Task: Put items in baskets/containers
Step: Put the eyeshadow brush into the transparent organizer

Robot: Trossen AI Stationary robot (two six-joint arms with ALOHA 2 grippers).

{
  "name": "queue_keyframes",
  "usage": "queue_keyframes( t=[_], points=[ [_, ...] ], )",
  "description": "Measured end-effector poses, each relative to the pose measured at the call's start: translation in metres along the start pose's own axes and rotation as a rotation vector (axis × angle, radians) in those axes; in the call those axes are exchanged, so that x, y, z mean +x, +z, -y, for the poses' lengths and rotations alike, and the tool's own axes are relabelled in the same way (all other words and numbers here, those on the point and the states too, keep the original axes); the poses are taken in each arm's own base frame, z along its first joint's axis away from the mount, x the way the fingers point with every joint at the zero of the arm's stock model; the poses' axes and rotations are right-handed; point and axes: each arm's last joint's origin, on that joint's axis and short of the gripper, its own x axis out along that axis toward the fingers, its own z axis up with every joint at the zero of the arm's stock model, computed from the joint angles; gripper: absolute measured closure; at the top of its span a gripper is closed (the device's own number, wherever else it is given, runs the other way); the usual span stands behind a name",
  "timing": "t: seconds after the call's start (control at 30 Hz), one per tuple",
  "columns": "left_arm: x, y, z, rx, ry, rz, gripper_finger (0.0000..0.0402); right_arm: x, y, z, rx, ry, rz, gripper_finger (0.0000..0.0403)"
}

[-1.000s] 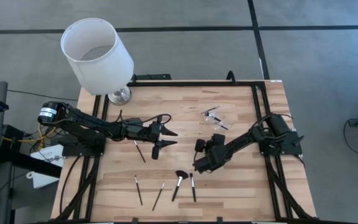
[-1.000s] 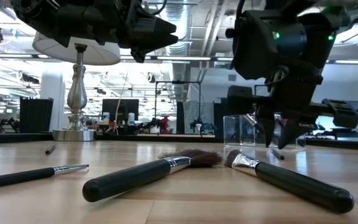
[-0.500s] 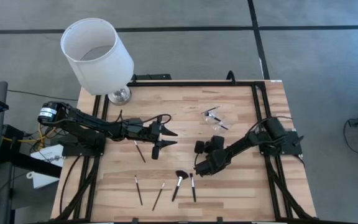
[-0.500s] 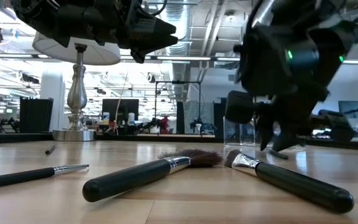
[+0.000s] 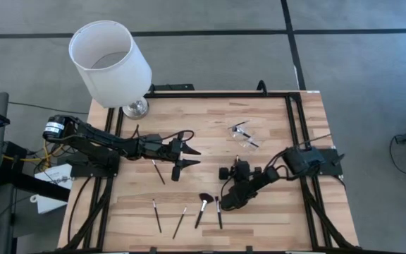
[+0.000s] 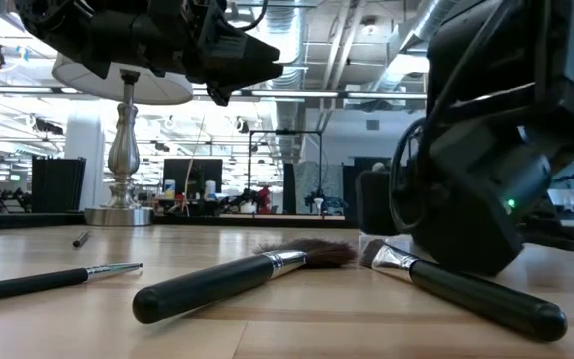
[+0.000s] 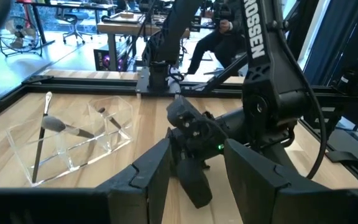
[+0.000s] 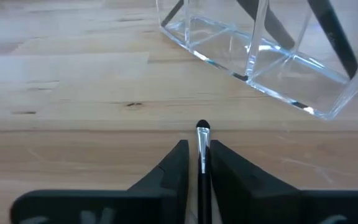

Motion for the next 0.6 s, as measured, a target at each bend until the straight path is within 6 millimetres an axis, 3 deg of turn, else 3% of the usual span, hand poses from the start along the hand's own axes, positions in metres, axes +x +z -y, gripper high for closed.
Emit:
queue_keyframes(
  t=[0.13,0.33,0.6],
  points=[
    [0.0,0.0,0.0,0.0,0.0,0.002,0.0252,0.0,0.0,0.0,-0.01,-0.02,-0.005,0.0391],
    [0.0,0.0,0.0,0.0,0.0,0.002,0.0252,-0.005,0.008,-0.002,0.025,-0.006,-0.026,0.0396],
    [0.001,-0.002,0.003,-0.148,-0.094,-0.013,0.026,-0.037,0.036,-0.002,0.018,0.079,-0.123,0.0399]
  ],
)
